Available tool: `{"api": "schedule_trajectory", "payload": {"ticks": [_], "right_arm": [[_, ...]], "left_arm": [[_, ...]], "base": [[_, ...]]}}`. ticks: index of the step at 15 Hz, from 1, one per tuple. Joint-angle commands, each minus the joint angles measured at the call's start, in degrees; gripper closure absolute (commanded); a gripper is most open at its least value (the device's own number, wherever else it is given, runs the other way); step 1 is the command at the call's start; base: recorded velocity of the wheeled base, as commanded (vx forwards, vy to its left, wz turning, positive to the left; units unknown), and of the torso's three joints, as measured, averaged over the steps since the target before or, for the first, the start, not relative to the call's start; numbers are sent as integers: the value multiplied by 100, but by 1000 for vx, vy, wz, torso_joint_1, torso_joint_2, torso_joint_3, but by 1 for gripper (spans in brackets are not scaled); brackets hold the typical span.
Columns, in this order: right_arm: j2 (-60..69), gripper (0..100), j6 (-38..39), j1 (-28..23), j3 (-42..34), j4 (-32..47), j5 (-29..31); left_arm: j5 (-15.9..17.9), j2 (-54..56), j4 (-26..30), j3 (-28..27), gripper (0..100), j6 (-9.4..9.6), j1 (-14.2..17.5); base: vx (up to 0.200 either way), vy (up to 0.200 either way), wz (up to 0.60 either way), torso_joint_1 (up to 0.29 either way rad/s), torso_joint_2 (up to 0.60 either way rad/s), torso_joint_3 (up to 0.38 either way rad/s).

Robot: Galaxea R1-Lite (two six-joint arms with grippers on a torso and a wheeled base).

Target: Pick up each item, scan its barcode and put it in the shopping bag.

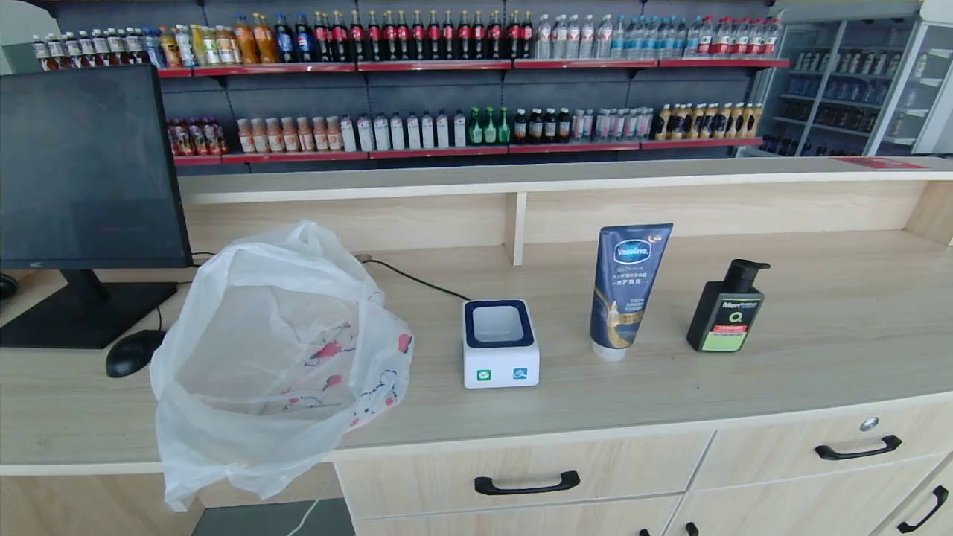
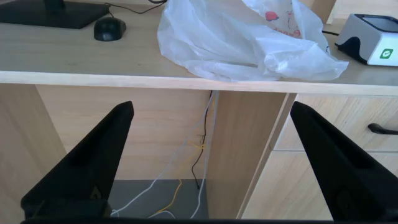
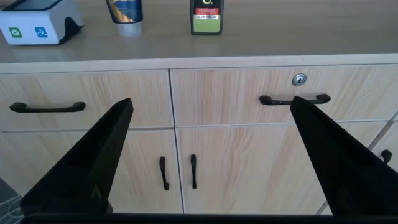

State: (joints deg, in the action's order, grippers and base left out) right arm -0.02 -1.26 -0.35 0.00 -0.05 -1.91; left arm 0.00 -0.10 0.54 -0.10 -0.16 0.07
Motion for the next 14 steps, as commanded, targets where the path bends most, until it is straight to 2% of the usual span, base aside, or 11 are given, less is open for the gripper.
{"api": "schedule_trajectory", "payload": {"ticks": [1,3,5,7,10,14], "right_arm": [[2,0,-6,0,0,-4,7],[2,0,-33,0,62,-101,-11],[-841,0,117,27,1028,-153,-107],[-1782,0,389,35,1626,-426,-107],[-3610,0,424,35,1767,-2474,-116],[-6159,0,319,35,2039,-5857,-116]], "left_arm": [[0,1,-1,1,0,-2,1],[0,1,-1,1,0,-2,1],[0,1,-1,1,0,-2,1],[0,1,-1,1,0,-2,1],[0,1,-1,1,0,-2,1],[0,1,-1,1,0,-2,1]], "base": [[0,0,0,0,0,0],[0,0,0,0,0,0],[0,0,0,0,0,0],[0,0,0,0,0,0],[0,0,0,0,0,0],[0,0,0,0,0,0]]}}
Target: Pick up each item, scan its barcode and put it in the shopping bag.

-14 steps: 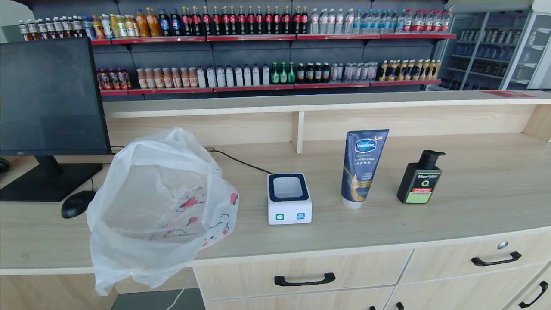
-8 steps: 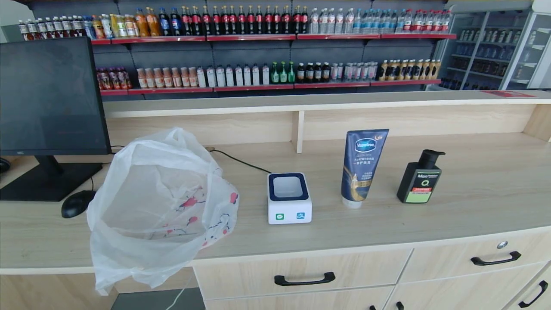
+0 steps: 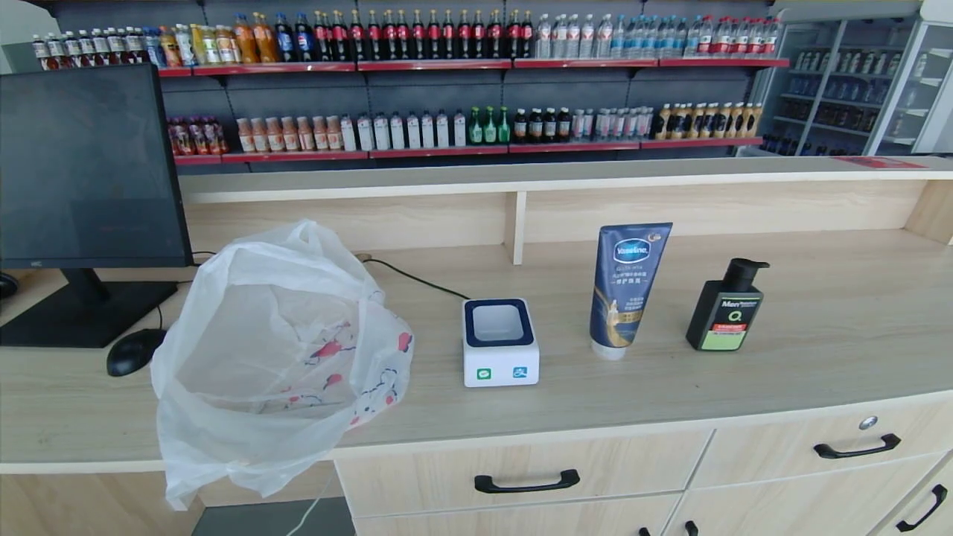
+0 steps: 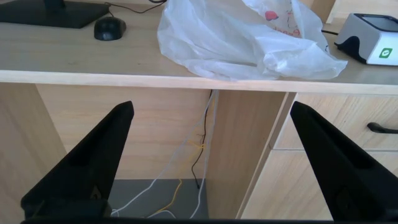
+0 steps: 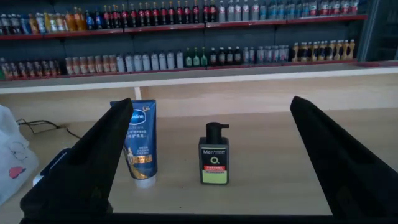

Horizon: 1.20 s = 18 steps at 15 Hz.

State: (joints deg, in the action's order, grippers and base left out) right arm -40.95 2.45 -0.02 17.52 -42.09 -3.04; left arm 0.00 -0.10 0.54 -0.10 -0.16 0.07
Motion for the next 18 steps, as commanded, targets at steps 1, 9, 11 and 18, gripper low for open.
{"api": "schedule_trajectory", "payload": {"ticks": [1,9,11,18], "right_arm": [[-2673,0,-184,-6,507,-2330,-92],[-4993,0,-904,266,859,-4588,-487],[-5125,0,-948,319,762,-4764,-540],[-5591,0,-1194,574,982,-4791,-672]], "left_arm": [[0,1,-1,1,0,-2,1],[0,1,-1,1,0,-2,1],[0,1,-1,1,0,-2,1],[0,1,-1,1,0,-2,1]], "base": [[0,0,0,0,0,0],[0,0,0,0,0,0],[0,0,0,0,0,0],[0,0,0,0,0,0]]}}
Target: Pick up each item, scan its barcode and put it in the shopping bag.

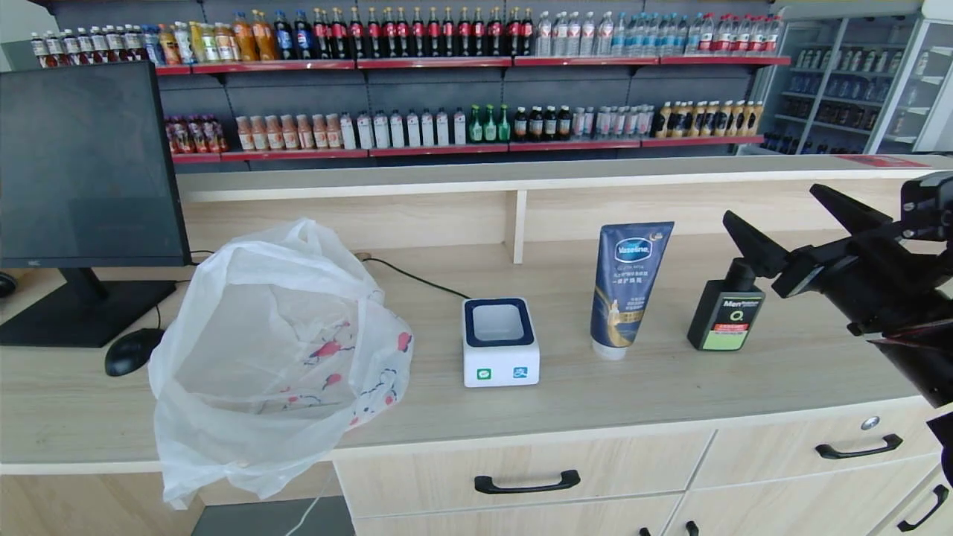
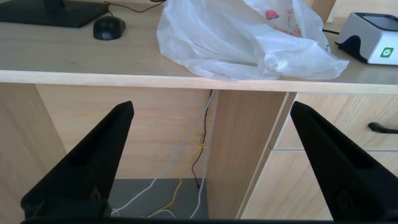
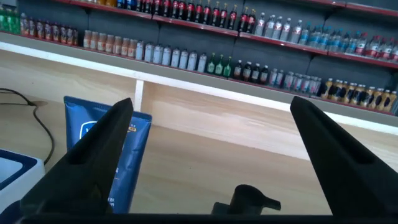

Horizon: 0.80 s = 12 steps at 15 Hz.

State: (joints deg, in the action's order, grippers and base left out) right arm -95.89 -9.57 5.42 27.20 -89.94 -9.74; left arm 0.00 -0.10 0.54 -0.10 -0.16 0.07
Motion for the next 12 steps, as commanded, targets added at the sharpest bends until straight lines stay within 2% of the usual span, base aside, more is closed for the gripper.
{"api": "schedule_trajectory", "payload": {"ticks": [1,12], "right_arm": [[-123,0,8,55,14,-6,-2],[-817,0,34,64,523,-6,-2]], "left_arm": [[0,1,-1,1,0,-2,1],[0,1,-1,1,0,-2,1]], "base": [[0,0,0,0,0,0],[0,0,0,0,0,0]]}}
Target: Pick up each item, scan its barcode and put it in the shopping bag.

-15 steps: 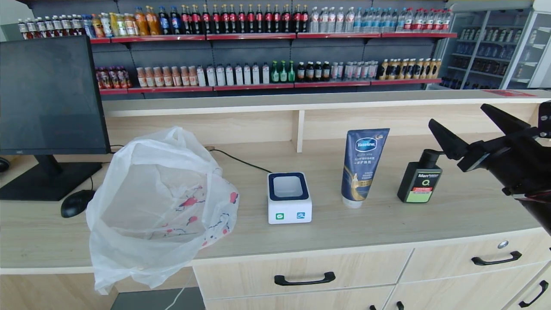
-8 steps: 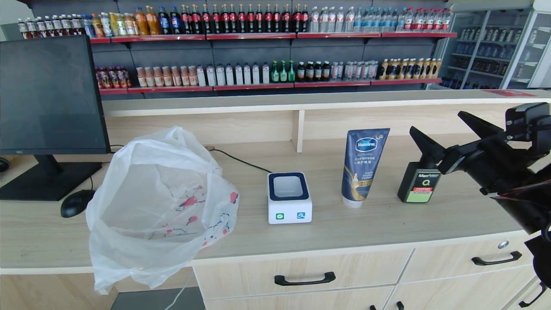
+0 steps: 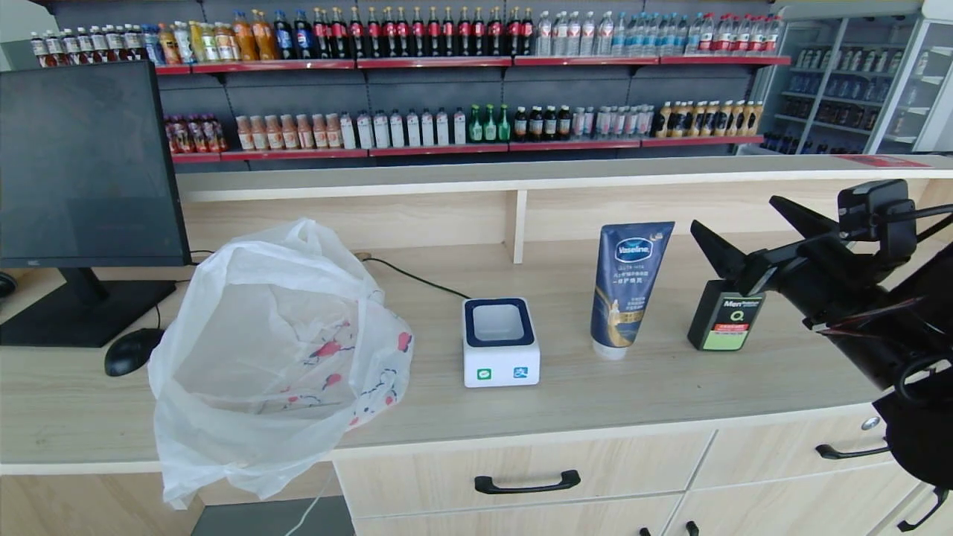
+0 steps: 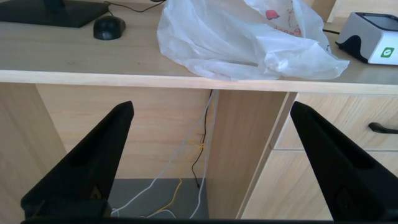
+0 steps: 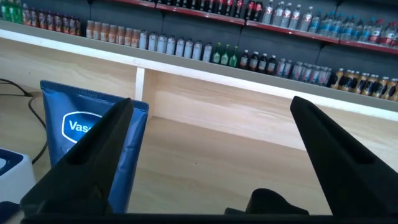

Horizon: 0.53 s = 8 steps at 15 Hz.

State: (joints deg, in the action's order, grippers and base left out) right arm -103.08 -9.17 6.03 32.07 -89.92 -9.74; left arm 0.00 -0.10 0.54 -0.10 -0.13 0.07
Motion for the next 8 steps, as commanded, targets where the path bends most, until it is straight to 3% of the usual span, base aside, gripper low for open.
{"api": "schedule_trajectory", "payload": {"ticks": [1,8], "right_arm": [[-133,0,-6,3,71,-8,-2],[-353,0,-6,275,106,-8,-2]], "left_arm": [[0,1,-1,1,0,-4,1],[0,1,-1,1,0,-4,1]], "base": [[0,0,0,0,0,0],[0,0,0,0,0,0]]}}
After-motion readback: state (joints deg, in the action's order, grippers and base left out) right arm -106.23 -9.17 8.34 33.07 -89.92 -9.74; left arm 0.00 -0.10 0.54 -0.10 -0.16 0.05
